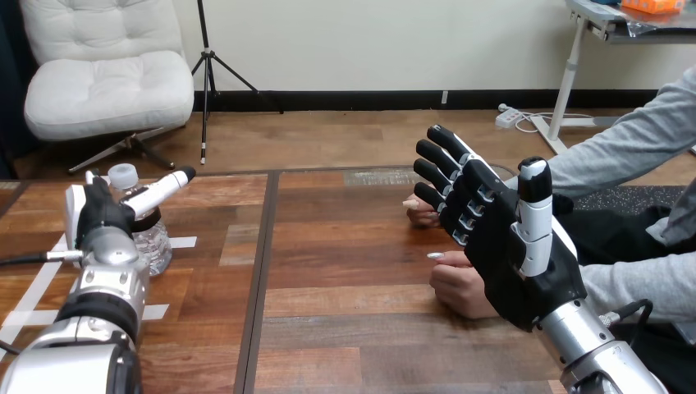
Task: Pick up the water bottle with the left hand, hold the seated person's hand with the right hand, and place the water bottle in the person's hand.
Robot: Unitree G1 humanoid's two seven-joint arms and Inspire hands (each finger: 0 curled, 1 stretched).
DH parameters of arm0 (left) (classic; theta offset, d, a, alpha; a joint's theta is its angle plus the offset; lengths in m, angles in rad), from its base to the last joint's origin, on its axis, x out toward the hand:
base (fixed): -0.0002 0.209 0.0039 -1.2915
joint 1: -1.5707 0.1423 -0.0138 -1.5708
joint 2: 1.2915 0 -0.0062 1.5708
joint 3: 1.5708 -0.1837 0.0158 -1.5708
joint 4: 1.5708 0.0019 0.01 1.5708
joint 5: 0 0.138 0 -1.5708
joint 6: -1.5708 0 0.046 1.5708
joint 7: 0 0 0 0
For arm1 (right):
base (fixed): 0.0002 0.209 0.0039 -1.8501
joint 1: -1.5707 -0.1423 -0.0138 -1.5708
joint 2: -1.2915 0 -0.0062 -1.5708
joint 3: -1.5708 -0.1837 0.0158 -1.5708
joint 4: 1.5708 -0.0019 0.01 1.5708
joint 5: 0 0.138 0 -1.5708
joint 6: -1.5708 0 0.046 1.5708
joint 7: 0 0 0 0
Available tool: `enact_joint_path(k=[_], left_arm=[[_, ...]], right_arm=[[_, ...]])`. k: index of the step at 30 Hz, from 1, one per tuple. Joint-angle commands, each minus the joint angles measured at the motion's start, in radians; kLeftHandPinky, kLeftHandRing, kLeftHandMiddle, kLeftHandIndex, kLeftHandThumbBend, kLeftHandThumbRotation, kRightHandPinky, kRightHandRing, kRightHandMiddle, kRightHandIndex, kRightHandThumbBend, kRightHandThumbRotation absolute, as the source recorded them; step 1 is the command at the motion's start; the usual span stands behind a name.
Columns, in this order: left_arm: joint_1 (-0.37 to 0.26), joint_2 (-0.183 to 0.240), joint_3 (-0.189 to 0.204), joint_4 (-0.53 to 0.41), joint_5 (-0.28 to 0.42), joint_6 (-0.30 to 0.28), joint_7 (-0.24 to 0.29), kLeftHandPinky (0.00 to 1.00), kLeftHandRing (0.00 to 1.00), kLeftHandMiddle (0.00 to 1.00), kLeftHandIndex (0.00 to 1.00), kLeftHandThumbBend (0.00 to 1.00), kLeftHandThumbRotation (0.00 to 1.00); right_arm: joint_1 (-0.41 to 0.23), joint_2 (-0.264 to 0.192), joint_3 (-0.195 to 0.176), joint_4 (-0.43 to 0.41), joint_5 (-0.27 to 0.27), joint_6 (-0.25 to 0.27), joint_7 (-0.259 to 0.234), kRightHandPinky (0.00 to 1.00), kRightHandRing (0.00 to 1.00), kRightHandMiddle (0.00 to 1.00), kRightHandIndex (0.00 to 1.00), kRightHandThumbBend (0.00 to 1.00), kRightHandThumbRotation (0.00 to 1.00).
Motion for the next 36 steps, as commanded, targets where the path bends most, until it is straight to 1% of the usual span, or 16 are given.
enact_joint_path(k=[1,5,8,9,11,14,17,18,23,27,34,36], left_arm=[[-0.086,0.025,-0.007,0.006,0.015,-0.001,0.034,0.98,1.00,1.00,1.00,0.90,0.30],[-0.090,0.022,0.003,0.007,0.009,-0.004,0.066,0.95,1.00,1.00,0.99,0.90,0.27],[-0.095,0.022,0.003,0.007,0.010,0.004,0.084,0.91,0.97,0.99,0.98,0.91,0.23],[-0.097,0.022,0.002,0.008,0.011,0.008,0.089,0.87,0.94,0.97,0.96,0.91,0.21],[-0.101,0.022,-0.004,0.008,0.018,0.018,0.102,0.85,0.92,0.96,0.94,0.91,0.20],[-0.106,0.022,-0.013,0.008,0.030,0.029,0.123,0.78,0.86,0.91,0.92,0.91,0.18],[-0.109,0.021,-0.017,0.007,0.036,0.033,0.141,0.71,0.80,0.85,0.89,0.91,0.14],[-0.110,0.020,-0.017,0.006,0.036,0.034,0.145,0.68,0.77,0.82,0.88,0.90,0.12],[-0.112,0.019,-0.014,0.007,0.043,0.040,0.172,0.60,0.71,0.76,0.85,0.90,0.06],[-0.109,0.022,-0.021,0.006,0.055,0.032,0.178,0.54,0.65,0.71,0.82,0.88,0.02],[-0.105,0.023,-0.019,0.005,0.057,0.022,0.179,0.54,0.65,0.70,0.78,0.86,0.00],[-0.105,0.025,-0.025,0.006,0.063,0.024,0.177,0.54,0.64,0.69,0.76,0.86,0.00]], right_arm=[[-0.036,0.017,-0.007,-0.047,0.016,-0.031,0.000,1.00,0.98,0.96,0.95,0.96,1.00],[-0.034,0.018,-0.007,-0.048,0.017,-0.031,-0.001,1.00,0.98,0.96,0.95,0.97,1.00],[-0.034,0.020,-0.007,-0.048,0.017,-0.032,-0.001,1.00,0.98,0.96,0.95,0.97,1.00],[-0.033,0.020,-0.006,-0.049,0.017,-0.033,-0.001,1.00,0.97,0.96,0.95,0.97,1.00],[-0.032,0.020,-0.006,-0.050,0.017,-0.033,-0.001,1.00,0.97,0.96,0.95,0.97,1.00],[-0.031,0.020,-0.005,-0.053,0.016,-0.032,-0.003,1.00,0.97,0.96,0.95,0.97,1.00],[-0.030,0.021,-0.005,-0.056,0.016,-0.032,-0.004,1.00,0.97,0.96,0.95,0.97,1.00],[-0.030,0.021,-0.005,-0.056,0.016,-0.033,-0.004,1.00,0.97,0.96,0.95,0.97,1.00],[-0.029,0.021,-0.006,-0.058,0.018,-0.034,0.000,1.00,0.97,0.96,0.95,0.96,1.00],[-0.030,0.022,-0.008,-0.056,0.020,-0.036,0.002,1.00,0.97,0.96,0.96,0.96,1.00],[-0.027,0.022,-0.008,-0.064,0.026,-0.033,0.003,1.00,0.98,0.97,0.96,0.96,1.00],[-0.027,0.022,-0.008,-0.067,0.026,-0.035,0.002,1.00,0.97,0.97,0.96,0.96,1.00]])
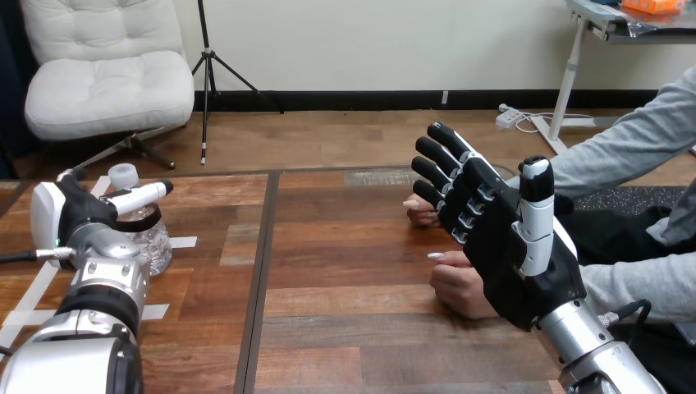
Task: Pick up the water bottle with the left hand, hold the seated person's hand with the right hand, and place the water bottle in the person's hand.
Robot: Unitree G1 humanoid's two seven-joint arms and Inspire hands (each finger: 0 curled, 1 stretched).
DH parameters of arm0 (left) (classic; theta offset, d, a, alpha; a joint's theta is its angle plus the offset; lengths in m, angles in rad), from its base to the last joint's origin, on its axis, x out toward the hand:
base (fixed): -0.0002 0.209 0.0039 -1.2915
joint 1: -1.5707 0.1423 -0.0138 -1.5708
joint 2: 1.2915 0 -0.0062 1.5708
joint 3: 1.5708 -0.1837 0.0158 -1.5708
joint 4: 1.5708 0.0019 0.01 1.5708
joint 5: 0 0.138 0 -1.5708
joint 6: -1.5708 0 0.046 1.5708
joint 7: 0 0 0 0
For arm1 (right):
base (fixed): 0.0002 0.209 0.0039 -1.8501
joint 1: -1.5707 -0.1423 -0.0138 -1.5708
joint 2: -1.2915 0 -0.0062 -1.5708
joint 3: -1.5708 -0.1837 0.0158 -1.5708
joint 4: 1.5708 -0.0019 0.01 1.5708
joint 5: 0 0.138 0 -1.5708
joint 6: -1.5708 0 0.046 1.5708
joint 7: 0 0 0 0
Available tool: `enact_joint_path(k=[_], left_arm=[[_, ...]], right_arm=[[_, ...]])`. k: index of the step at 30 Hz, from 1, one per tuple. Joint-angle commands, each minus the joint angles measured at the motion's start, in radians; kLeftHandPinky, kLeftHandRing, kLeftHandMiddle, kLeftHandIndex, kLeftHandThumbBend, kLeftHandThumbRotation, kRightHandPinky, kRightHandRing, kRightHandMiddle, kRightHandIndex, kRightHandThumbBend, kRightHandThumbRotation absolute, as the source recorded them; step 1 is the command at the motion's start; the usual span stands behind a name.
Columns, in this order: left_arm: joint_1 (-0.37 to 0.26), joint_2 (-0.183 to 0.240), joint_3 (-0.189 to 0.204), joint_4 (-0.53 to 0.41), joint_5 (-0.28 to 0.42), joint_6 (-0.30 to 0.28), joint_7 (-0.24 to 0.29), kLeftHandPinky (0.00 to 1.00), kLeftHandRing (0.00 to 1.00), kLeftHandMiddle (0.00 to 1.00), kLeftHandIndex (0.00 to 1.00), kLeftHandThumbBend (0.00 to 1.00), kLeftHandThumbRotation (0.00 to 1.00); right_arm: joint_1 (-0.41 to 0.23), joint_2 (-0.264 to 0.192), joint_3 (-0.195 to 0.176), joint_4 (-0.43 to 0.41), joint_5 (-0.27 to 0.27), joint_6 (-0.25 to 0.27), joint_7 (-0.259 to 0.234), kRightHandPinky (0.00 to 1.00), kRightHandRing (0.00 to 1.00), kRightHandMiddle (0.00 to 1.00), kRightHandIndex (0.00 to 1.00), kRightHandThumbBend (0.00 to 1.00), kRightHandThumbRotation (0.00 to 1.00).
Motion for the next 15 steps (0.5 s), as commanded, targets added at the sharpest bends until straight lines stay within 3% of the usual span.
enact_joint_path(k=[1,15], left_arm=[[-0.086,0.025,-0.028,0.000,0.029,-0.017,0.006,0.54,0.64,0.69,0.75,0.86,0.00],[-0.085,0.025,-0.043,-0.007,0.045,-0.022,0.002,0.48,0.58,0.61,0.53,0.88,0.00]], right_arm=[[-0.031,0.013,-0.008,-0.060,0.021,-0.029,0.002,0.99,0.97,0.97,0.96,0.96,1.00],[-0.031,0.009,-0.011,-0.068,0.029,-0.028,0.005,1.00,0.98,0.97,0.96,0.97,1.00]])
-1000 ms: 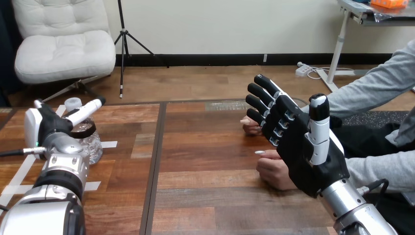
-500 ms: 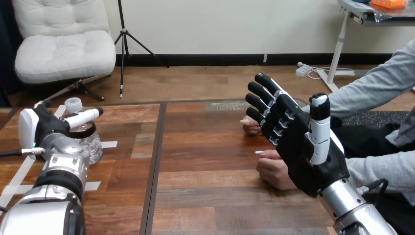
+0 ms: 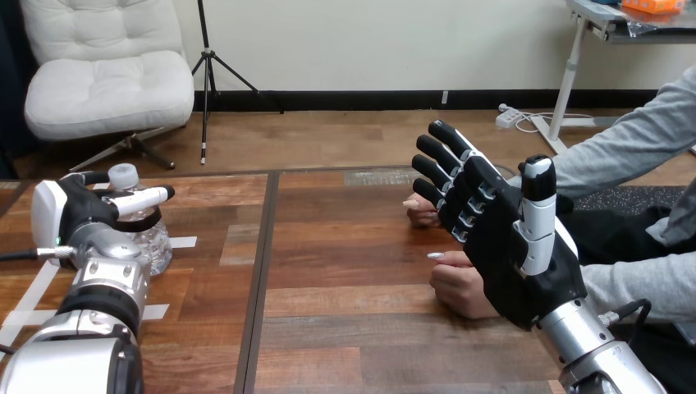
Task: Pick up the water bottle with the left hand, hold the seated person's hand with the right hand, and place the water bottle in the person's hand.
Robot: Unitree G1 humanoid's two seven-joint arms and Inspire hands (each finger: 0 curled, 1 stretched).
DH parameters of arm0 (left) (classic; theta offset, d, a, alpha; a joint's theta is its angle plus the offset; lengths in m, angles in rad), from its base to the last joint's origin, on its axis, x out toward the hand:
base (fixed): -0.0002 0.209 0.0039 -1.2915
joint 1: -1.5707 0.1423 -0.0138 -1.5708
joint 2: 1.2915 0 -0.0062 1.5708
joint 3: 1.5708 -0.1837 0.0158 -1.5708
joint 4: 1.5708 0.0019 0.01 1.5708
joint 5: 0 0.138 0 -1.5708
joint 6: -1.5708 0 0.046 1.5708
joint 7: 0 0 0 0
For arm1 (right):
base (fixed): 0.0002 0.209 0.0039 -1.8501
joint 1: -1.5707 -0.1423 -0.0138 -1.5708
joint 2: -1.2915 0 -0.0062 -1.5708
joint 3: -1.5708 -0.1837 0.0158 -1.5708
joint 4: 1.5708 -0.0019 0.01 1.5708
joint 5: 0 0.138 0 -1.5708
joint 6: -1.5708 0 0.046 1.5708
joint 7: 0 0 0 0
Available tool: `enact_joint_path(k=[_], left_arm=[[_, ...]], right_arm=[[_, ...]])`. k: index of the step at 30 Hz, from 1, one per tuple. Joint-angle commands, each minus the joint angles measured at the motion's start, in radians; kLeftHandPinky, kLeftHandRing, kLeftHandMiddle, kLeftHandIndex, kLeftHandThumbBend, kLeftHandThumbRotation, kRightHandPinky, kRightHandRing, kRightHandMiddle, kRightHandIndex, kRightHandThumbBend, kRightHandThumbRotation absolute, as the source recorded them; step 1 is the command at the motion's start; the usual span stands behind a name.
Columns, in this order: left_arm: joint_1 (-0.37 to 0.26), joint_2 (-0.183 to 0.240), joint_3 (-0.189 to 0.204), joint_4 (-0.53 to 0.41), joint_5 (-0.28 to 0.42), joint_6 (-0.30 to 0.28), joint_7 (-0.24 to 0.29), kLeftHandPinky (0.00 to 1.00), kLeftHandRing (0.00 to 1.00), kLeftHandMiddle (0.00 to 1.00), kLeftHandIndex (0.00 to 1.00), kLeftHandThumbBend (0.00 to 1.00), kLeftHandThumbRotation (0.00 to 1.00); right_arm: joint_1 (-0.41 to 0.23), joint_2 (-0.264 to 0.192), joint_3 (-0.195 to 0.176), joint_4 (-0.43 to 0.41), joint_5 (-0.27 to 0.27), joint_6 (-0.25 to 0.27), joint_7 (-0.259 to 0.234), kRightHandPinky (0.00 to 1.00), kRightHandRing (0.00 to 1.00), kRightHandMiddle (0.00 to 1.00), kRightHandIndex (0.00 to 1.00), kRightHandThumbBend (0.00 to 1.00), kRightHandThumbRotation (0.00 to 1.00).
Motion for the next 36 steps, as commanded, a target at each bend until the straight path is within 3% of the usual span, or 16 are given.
enact_joint_path(k=[1,17,24,36], left_arm=[[-0.085,0.025,-0.030,-0.008,0.027,-0.021,0.002,0.48,0.58,0.60,0.52,0.88,0.00],[-0.086,0.030,-0.043,-0.007,0.039,-0.011,-0.008,0.51,0.61,0.62,0.50,0.84,0.00],[-0.089,0.028,-0.033,-0.010,0.029,-0.001,-0.011,0.42,0.50,0.54,0.50,0.84,0.00],[-0.080,0.031,-0.021,-0.014,0.016,-0.023,-0.025,0.38,0.45,0.51,0.50,0.85,0.00]], right_arm=[[-0.031,0.009,-0.011,-0.064,0.023,-0.027,0.005,1.00,0.98,0.97,0.96,0.97,1.00],[-0.032,0.010,-0.009,-0.074,0.018,-0.021,-0.006,1.00,0.98,0.97,0.96,0.98,1.00],[-0.032,0.011,-0.008,-0.079,0.017,-0.016,-0.012,1.00,0.98,0.97,0.96,0.98,1.00],[-0.032,0.008,-0.011,-0.074,0.017,-0.024,-0.003,1.00,0.98,0.97,0.96,0.97,1.00]])
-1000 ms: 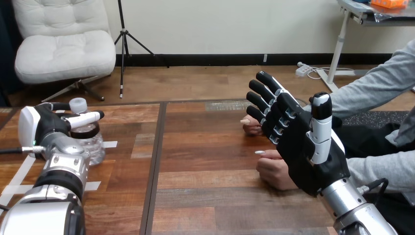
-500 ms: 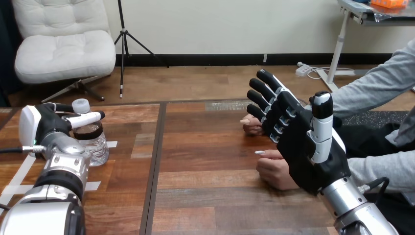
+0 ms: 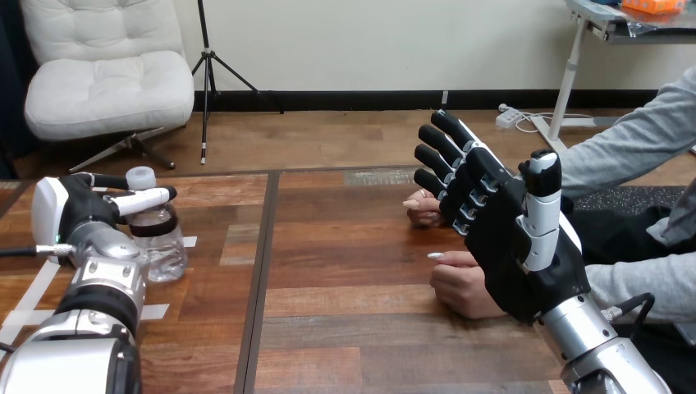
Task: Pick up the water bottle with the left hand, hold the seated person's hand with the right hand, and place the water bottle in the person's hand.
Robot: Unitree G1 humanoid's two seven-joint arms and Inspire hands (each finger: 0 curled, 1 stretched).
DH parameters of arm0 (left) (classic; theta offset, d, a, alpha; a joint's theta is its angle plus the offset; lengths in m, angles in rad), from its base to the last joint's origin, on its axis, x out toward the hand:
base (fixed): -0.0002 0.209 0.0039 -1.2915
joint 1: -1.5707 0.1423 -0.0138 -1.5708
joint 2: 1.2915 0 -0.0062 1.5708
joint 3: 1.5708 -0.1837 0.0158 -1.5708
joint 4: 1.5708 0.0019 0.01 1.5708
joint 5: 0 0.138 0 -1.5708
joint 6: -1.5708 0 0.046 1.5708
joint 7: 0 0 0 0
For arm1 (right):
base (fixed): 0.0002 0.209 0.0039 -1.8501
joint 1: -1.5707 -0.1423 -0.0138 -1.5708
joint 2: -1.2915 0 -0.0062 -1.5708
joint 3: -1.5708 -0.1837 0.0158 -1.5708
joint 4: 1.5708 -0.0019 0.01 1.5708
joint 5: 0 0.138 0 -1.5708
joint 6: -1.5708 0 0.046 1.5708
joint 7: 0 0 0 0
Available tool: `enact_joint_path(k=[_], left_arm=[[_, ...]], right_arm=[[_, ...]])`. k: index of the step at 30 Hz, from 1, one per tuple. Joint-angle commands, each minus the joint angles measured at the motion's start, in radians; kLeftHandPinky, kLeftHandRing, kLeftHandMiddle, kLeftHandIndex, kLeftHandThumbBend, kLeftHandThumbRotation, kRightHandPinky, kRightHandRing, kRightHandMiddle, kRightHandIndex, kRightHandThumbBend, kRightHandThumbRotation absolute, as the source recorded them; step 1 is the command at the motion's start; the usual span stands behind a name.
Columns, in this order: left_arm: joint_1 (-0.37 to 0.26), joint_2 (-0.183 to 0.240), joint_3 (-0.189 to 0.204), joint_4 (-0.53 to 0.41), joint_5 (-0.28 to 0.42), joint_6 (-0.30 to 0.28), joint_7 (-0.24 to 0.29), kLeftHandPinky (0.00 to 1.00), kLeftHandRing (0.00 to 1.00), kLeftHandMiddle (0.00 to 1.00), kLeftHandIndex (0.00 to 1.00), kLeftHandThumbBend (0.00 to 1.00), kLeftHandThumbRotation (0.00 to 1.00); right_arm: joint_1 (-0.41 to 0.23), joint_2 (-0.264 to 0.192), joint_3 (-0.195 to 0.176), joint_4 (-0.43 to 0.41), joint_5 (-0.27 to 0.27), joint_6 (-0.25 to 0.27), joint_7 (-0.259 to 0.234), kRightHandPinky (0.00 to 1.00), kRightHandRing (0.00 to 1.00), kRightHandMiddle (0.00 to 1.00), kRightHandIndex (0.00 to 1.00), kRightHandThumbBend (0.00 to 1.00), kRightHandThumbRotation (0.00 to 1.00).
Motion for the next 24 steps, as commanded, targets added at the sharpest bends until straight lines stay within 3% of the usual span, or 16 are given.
enact_joint_path(k=[1,14,24], left_arm=[[-0.079,0.025,-0.007,-0.014,0.003,-0.026,-0.005,0.38,0.45,0.51,0.50,0.85,0.00],[-0.079,0.033,-0.020,-0.010,0.017,-0.021,-0.011,0.43,0.47,0.51,0.51,0.82,0.00],[-0.076,0.032,-0.023,-0.013,0.022,-0.033,0.000,0.41,0.44,0.49,0.51,0.79,0.00]], right_arm=[[-0.032,0.008,-0.011,-0.042,0.016,-0.024,0.000,1.00,0.98,0.97,0.96,0.97,1.00],[-0.035,0.011,-0.013,-0.042,0.019,-0.019,-0.006,1.00,0.98,0.96,0.96,0.98,1.00],[-0.037,0.015,-0.016,-0.037,0.027,-0.019,-0.003,0.99,0.98,0.96,0.96,0.97,1.00]])
